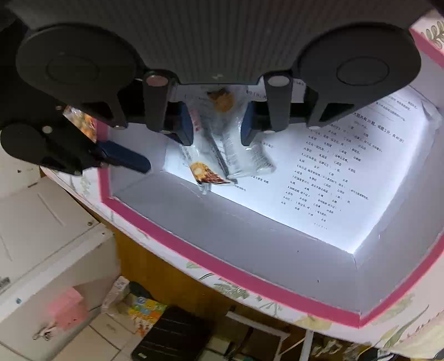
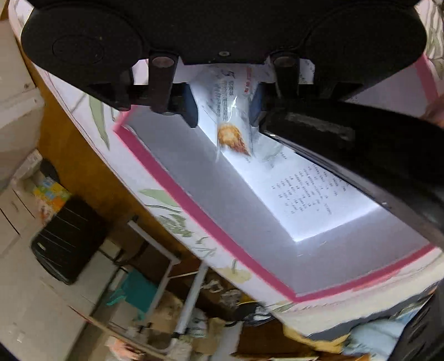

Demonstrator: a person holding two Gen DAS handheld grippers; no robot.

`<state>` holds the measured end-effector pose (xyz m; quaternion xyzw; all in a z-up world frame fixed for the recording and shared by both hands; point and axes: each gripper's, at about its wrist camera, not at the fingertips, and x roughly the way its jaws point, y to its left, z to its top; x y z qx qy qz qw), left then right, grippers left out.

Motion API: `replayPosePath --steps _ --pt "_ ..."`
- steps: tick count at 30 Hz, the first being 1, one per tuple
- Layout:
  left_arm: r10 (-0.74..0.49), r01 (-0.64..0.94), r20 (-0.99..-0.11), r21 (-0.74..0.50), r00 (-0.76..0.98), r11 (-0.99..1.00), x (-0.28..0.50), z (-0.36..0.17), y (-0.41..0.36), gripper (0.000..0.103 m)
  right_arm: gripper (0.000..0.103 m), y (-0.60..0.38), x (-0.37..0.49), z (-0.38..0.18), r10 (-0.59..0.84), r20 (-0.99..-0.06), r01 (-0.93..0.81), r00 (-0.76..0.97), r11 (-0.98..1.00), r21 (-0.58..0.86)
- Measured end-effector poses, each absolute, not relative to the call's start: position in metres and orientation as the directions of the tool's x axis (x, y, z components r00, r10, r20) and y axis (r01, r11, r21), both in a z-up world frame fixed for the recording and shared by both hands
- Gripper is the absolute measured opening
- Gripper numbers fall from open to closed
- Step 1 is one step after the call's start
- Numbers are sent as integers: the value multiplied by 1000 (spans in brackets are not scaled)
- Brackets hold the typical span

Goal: Organize snacks
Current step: 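Carry both white bars over the pink box and open both grippers to drop them, then reach the left gripper to the black foil packet and close on it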

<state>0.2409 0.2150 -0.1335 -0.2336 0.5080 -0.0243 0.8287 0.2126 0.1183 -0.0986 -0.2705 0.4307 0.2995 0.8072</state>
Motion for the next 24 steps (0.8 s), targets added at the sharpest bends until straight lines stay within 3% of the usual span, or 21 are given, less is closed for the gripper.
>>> replayPosePath --steps 12,18,24 --pt "-339 97 -751 -348 566 932 159 -36 191 41 51 5 132 4 464 -774 -586 431 796 151" --pt "-357 226 -734 -277 578 934 112 0 150 41 53 -48 102 23 496 -724 -530 480 822 212" --pt "-344 313 -736 -188 583 931 78 -3 102 41 54 -90 73 11 490 -689 -465 535 851 244"
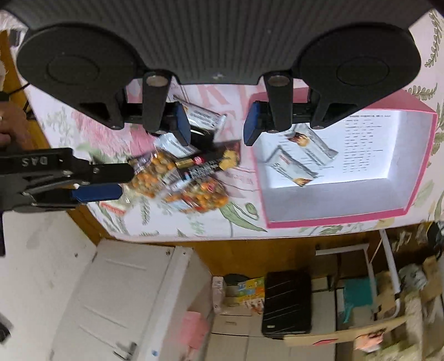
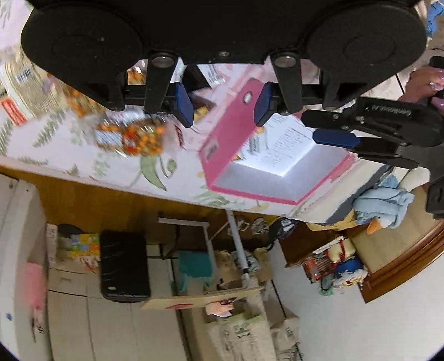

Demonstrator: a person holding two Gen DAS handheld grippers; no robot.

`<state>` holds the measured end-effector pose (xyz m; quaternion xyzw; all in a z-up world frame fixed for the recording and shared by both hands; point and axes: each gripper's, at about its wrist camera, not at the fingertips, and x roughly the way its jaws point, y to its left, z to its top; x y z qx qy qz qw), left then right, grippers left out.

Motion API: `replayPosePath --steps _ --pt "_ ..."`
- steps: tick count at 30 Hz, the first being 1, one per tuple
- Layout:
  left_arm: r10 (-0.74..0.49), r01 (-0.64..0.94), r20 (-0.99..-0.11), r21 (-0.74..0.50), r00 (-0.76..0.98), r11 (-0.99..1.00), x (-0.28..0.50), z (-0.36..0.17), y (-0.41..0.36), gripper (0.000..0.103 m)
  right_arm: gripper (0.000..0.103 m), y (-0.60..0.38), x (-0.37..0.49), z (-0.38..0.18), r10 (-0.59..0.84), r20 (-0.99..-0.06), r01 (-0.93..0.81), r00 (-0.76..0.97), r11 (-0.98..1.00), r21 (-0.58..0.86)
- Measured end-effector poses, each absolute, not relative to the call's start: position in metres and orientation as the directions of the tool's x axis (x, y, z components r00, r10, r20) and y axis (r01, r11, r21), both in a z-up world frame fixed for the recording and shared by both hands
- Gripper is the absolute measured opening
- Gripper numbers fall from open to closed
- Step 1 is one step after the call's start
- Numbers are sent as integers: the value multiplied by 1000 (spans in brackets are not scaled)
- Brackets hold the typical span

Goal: Organize snacks
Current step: 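Reach the left gripper to the black foil packet and close on it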

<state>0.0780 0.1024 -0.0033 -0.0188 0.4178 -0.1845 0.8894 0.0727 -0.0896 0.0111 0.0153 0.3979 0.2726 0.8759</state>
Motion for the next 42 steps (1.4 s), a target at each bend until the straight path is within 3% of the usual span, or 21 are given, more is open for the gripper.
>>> replayPosePath --steps 10,13,16,20,25,35,37,38,39,40,42 --pt "-392 330 -752 -243 530 912 91 -61 54 41 55 -137 67 -60 469 -754 -343 461 877 336" --pt "-390 327 -763 -246 515 912 111 -85 41 40 65 -146 66 -85 455 -776 -306 438 886 347" --pt "-379 316 -774 -242 507 917 132 -107 29 40 66 -158 71 -114 456 -789 -212 411 890 404" --pt "-332 250 -797 -233 505 940 158 -130 23 41 66 -171 77 -140 496 -777 -108 387 861 496" --pt "-368 197 -806 -311 463 930 176 -146 25 41 65 -174 86 -155 539 -755 -45 372 824 565" --pt "-376 264 -837 -288 397 921 167 -154 13 37 52 -166 95 -160 508 -769 -37 388 842 537" --pt "-439 289 -819 -348 369 892 162 -150 12 36 50 -164 94 -158 499 -776 -49 385 851 523" --pt "-486 293 -805 -400 340 868 159 -147 10 27 49 -162 94 -159 512 -774 -56 373 845 532" --pt "-499 292 -804 -417 324 861 156 -144 7 16 41 -160 94 -159 535 -765 -59 357 831 553" --pt "-480 296 -817 -395 321 870 153 -142 3 17 35 -159 93 -159 562 -752 -58 346 812 580" --pt "-436 303 -837 -343 331 889 146 -139 -2 17 34 -157 90 -156 569 -744 -59 351 806 589"
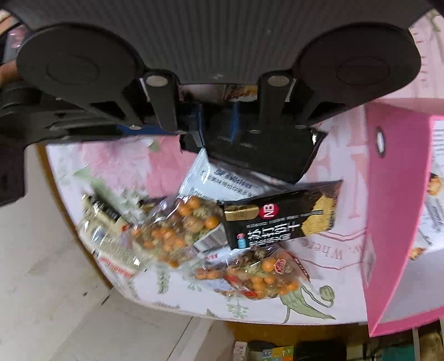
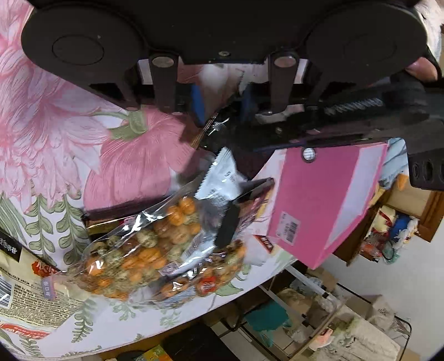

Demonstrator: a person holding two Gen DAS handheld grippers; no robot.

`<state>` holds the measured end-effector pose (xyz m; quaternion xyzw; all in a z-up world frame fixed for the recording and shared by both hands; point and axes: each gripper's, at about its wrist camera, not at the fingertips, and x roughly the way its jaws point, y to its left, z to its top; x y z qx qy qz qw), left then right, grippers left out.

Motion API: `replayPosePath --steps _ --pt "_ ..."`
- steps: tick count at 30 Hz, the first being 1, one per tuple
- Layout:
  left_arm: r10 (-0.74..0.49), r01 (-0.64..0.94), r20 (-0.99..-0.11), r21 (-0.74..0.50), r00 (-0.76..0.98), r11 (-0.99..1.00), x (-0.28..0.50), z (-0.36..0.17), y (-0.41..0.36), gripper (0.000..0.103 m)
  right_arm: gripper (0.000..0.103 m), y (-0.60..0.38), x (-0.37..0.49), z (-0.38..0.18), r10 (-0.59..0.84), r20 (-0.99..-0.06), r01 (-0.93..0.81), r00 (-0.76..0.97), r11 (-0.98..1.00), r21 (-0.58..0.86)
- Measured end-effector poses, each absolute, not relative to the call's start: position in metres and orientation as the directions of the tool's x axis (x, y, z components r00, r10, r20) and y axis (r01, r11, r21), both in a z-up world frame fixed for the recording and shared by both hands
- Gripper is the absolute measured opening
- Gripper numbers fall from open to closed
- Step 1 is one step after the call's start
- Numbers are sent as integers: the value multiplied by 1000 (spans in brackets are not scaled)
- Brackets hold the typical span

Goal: Organize snacks
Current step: 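Reach the left gripper to the black foil packet and close on it, then lift the black foil packet off the pile with the left gripper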

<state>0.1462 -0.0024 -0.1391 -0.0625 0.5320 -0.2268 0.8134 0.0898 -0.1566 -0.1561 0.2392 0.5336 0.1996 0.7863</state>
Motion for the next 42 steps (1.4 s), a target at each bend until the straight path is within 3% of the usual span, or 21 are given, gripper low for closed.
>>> replayPosePath --steps 4,6,9,18,22,37,42 --pt "-402 268 -836 -318 373 910 141 -139 7 21 35 -154 86 -156 549 -755 -49 359 819 572" --pt "-349 263 -835 -255 425 930 145 -136 10 24 41 -155 85 -158 518 -772 -33 368 837 545" --pt "-305 238 -835 -215 457 947 158 -134 18 49 51 -159 81 -162 538 -761 -1 364 817 577" --pt "-235 230 -893 -154 383 961 188 -154 7 60 50 -149 83 -173 527 -755 20 389 815 579" --pt "-282 201 -902 -225 326 953 190 -171 11 73 45 -141 76 -177 494 -754 2 433 836 549" --pt "-381 154 -879 -350 287 924 177 -173 22 74 46 -128 73 -175 436 -760 -48 482 879 474" --pt "-426 116 -864 -410 269 904 173 -169 26 74 58 -120 71 -168 390 -777 -78 494 910 407"
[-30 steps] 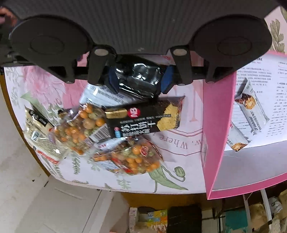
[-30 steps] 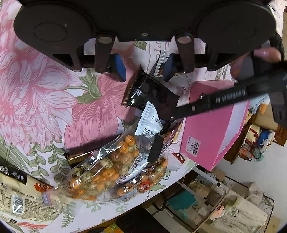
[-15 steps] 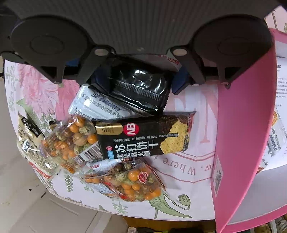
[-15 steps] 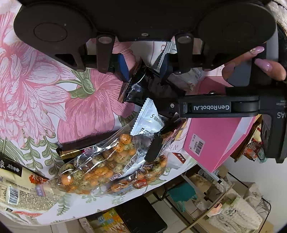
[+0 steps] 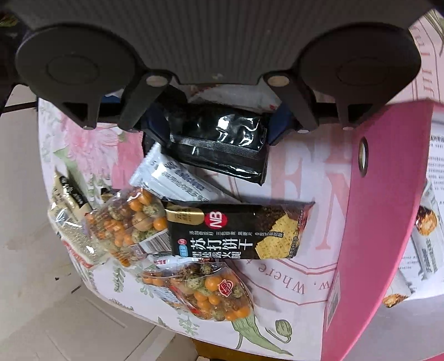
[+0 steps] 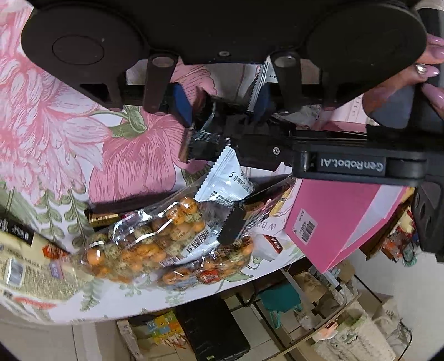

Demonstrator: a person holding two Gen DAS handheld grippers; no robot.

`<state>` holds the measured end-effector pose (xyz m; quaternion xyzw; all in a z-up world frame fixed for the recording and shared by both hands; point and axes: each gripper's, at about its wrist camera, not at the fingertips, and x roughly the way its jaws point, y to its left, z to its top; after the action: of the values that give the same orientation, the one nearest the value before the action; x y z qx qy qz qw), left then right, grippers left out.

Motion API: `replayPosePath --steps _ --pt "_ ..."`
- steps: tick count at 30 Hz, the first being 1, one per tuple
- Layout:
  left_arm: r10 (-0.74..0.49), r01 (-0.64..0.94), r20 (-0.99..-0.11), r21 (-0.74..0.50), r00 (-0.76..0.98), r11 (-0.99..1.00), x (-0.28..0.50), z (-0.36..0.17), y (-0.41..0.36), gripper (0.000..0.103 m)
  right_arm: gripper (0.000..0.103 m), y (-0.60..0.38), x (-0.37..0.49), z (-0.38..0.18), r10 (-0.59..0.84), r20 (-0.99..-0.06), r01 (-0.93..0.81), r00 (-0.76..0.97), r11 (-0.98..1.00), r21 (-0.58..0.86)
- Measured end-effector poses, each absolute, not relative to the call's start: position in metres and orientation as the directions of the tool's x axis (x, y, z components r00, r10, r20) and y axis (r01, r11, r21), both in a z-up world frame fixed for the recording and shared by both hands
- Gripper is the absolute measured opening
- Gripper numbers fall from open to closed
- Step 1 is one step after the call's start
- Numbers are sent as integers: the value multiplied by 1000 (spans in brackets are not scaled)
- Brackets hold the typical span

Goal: Organize snacks
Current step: 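Lift the black foil packet off the pile with the left gripper, then carry the black packet into the pink box and open the left gripper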

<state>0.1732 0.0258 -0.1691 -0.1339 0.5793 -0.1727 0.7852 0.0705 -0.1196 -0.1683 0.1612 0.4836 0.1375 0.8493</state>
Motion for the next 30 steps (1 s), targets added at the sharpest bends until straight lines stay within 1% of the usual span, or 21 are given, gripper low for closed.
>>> replayPosePath --steps 5,10,16,23,30 --pt "-427 151 -847 -399 316 904 161 -149 21 74 60 -115 67 -160 356 -799 -93 485 929 357" --pt "-419 195 -841 -373 342 907 145 -127 14 74 62 -118 56 -142 350 -781 -99 518 931 352" --pt "-405 226 -846 -343 348 912 123 -113 13 74 62 -124 33 -118 379 -759 -119 529 919 375" --pt "-415 209 -837 -361 357 909 92 -97 30 74 66 -120 13 -92 446 -752 -184 485 893 410" --pt "-411 188 -830 -365 378 912 60 -75 57 74 67 -96 -7 -67 470 -761 -283 448 882 378"
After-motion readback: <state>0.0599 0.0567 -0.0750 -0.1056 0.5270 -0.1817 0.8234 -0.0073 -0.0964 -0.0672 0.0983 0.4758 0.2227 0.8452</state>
